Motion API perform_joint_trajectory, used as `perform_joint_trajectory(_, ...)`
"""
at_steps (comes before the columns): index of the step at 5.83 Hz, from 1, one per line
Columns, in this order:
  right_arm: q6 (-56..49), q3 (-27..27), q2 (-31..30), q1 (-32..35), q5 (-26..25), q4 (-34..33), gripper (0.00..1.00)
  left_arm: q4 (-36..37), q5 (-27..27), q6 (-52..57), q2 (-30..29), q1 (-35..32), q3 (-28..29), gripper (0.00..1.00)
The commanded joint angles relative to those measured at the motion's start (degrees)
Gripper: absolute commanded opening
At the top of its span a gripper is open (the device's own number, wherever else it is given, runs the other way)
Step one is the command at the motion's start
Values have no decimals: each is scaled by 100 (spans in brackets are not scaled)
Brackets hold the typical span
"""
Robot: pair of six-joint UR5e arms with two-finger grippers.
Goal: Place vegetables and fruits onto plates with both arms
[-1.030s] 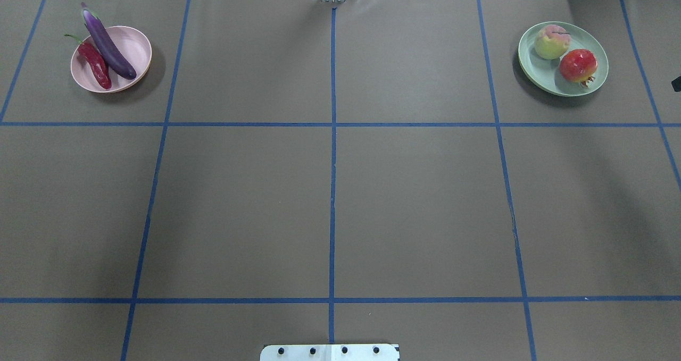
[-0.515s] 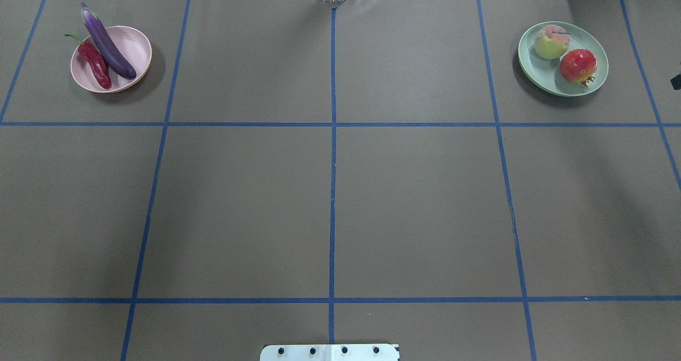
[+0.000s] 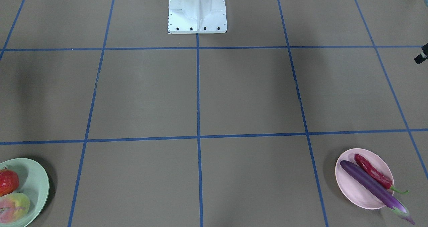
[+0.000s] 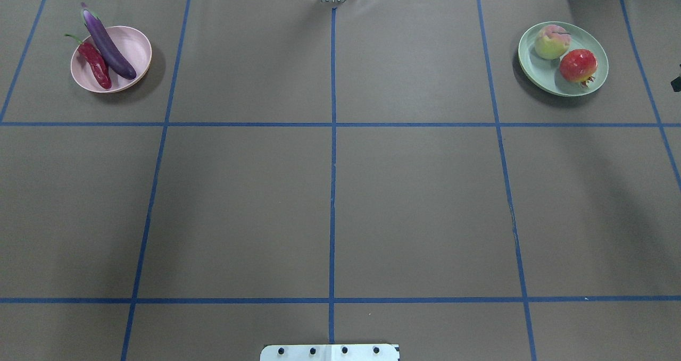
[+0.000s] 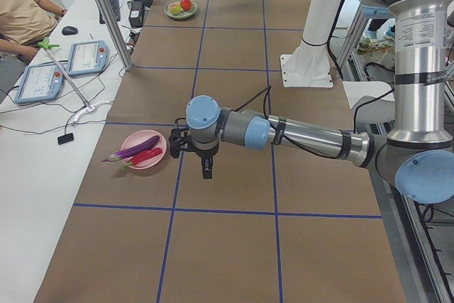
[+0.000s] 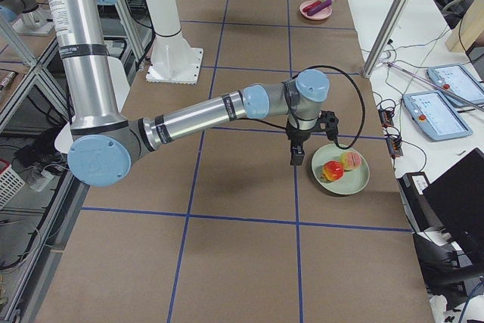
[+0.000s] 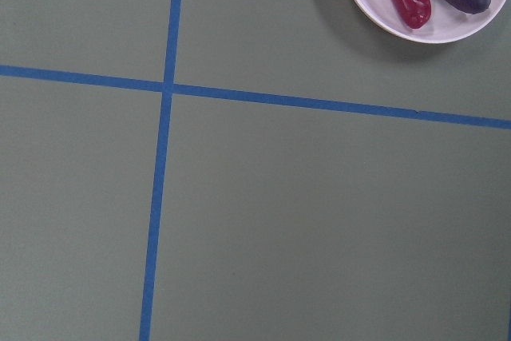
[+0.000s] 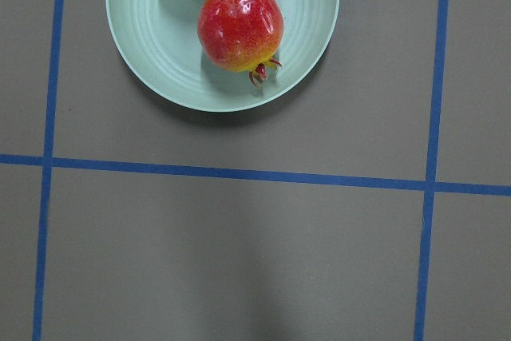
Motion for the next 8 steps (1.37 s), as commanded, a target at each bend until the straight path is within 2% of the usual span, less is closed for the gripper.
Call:
perform_joint_trajectory(1, -1, -69, 15, -3, 4, 12, 100, -15, 1, 2, 27, 5, 32, 100)
perform_joint_trajectory(8, 60, 54, -99, -3, 197, 56, 100, 3, 36, 10, -16, 5, 85, 100)
